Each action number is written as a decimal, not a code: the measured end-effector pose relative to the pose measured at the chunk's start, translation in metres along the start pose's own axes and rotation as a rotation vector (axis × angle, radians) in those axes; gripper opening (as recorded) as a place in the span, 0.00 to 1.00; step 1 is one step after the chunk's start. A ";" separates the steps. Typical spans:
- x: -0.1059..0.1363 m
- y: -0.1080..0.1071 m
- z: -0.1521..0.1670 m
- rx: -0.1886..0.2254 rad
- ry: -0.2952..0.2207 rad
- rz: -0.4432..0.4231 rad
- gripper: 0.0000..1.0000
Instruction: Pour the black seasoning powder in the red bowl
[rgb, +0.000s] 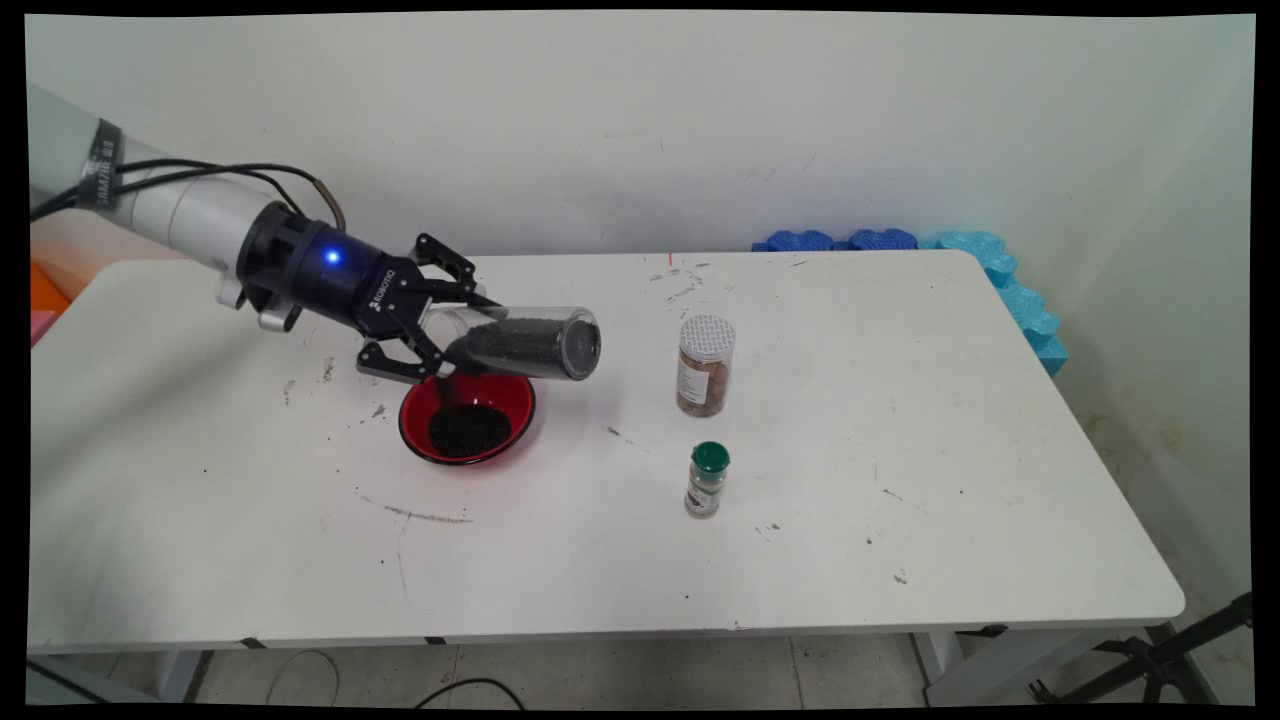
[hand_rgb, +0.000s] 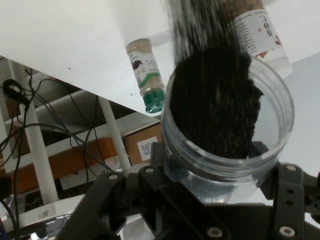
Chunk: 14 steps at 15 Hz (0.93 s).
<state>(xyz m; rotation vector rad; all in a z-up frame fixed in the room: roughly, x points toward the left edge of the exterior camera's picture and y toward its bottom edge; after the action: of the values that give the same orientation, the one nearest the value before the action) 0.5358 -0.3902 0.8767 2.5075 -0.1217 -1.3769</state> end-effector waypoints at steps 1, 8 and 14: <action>0.001 -0.001 0.001 0.000 -0.003 0.000 0.00; 0.004 -0.004 0.007 -0.008 -0.018 -0.001 0.00; 0.007 -0.003 0.012 -0.014 -0.019 0.016 0.00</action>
<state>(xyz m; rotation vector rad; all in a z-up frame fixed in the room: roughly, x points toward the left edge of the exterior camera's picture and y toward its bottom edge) 0.5293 -0.3909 0.8642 2.4773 -0.1356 -1.3903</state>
